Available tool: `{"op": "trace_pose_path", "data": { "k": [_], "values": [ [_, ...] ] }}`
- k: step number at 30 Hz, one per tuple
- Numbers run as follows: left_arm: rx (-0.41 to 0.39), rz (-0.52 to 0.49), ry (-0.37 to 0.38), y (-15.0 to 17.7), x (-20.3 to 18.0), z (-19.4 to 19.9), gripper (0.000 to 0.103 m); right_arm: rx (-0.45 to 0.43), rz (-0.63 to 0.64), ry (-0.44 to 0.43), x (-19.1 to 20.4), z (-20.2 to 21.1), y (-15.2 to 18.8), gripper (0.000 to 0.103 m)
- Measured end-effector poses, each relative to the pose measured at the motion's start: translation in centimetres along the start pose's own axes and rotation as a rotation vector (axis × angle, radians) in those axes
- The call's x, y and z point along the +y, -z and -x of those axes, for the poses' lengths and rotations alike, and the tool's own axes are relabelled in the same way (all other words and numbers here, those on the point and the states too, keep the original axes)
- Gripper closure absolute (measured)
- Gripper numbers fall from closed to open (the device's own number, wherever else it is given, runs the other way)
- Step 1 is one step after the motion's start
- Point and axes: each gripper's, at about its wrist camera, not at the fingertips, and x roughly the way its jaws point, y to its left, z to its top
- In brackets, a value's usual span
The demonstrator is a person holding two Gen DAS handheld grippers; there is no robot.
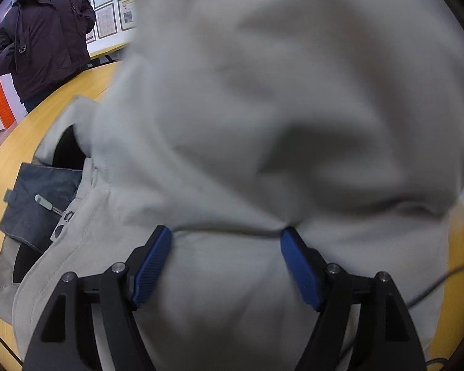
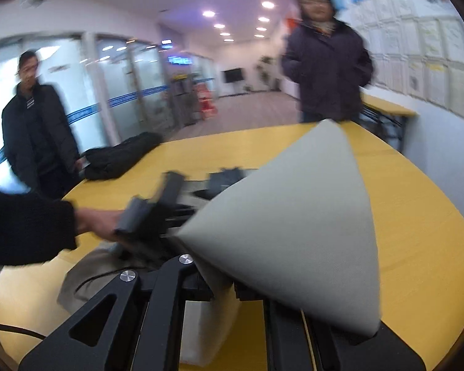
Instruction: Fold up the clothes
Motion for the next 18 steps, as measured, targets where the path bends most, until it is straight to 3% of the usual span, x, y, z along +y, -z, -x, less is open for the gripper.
{"op": "trace_pose_path", "data": {
  "k": [3, 8, 14, 18],
  "values": [
    [0.005, -0.014, -0.014, 0.4, -0.5, 0.8, 0.025, 0.037, 0.024, -0.075, 2.9, -0.9, 1.6, 0.095],
    [0.032, -0.072, -0.033, 3.3, -1.9, 4.6, 0.026, 0.065, 0.003, -0.076, 2.9, -2.3, 3.3, 0.096],
    [0.041, -0.040, -0.040, 5.1, -2.2, 4.4, 0.017, 0.062, 0.008, -0.099, 3.4, -3.6, 2.6, 0.096],
    [0.028, -0.021, -0.044, 5.4, -2.6, 4.5, 0.015, -0.005, 0.028, -0.165, 5.9, -3.5, 0.3, 0.096]
  ]
}}
